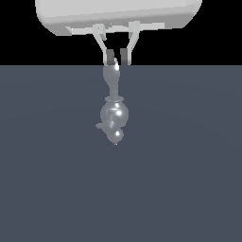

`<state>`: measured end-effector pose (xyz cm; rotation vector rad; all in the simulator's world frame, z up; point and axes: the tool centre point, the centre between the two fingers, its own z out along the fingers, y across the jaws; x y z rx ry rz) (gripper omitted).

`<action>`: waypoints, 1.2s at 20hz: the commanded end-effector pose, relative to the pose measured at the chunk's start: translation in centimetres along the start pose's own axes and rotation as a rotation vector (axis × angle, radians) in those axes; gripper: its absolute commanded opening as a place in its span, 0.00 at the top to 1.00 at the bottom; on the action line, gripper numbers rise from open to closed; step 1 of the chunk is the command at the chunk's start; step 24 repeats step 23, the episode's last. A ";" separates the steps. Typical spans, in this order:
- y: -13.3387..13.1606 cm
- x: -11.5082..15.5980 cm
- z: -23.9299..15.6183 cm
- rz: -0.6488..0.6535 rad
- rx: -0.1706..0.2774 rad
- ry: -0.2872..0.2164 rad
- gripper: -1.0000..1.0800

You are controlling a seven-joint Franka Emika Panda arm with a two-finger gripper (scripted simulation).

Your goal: Turn on the faucet by rotating a designated handle.

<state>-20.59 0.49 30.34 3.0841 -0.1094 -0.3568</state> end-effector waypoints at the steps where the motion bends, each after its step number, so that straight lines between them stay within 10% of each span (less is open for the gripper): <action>1: -0.1 2.5 1.8 0.016 -0.042 0.016 0.76; 4: 0.7 4.2 6.4 0.155 0.024 -0.023 0.74; 7: -2.2 7.1 8.5 0.219 0.063 -0.001 0.26; 8: 1.1 9.4 8.5 0.313 0.093 0.014 0.60; 11: -0.9 6.3 13.3 0.263 0.080 -0.071 0.60; 12: -0.3 6.5 14.5 0.361 0.100 -0.077 0.20; 15: 4.4 5.9 17.1 0.577 0.156 -0.128 0.29; 18: -7.1 10.9 14.4 0.468 0.182 -0.027 0.34; 19: -8.3 10.8 15.0 0.506 0.200 -0.040 0.15; 21: -7.1 11.4 16.9 0.658 0.230 -0.068 0.58; 22: -7.4 11.4 17.9 0.717 0.243 -0.085 0.08; 23: -5.5 11.0 18.6 0.805 0.251 -0.114 0.37; 24: -5.5 11.0 18.6 0.805 0.251 -0.114 0.37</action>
